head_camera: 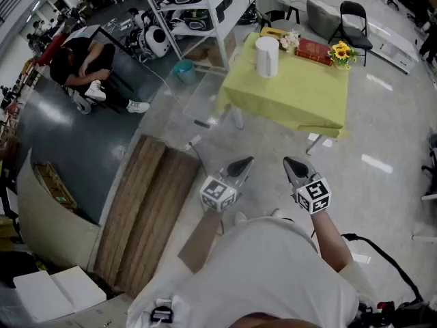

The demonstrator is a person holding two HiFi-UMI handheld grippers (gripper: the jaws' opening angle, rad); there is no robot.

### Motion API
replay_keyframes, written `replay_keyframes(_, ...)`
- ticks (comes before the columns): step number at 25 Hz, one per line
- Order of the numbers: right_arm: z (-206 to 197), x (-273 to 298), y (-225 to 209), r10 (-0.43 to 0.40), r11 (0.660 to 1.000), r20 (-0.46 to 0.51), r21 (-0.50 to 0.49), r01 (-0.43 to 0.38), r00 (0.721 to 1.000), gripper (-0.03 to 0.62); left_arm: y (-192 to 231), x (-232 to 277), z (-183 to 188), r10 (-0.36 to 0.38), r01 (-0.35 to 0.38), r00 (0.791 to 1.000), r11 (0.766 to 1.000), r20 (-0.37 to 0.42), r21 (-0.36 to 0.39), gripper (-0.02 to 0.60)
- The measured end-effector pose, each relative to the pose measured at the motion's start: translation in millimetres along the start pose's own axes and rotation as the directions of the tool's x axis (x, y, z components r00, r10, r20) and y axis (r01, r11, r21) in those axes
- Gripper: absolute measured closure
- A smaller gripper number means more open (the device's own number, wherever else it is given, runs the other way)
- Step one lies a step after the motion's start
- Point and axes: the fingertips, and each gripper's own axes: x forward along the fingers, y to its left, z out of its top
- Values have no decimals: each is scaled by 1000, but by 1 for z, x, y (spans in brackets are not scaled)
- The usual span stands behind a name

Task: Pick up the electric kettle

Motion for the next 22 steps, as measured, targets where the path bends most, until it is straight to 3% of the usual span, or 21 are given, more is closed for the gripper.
replay_keyframes(22, 10, 21, 28, -35, 999, 25, 22, 35, 999, 591, 15, -27, 4, -60, 60, 998, 998, -3, 6, 578)
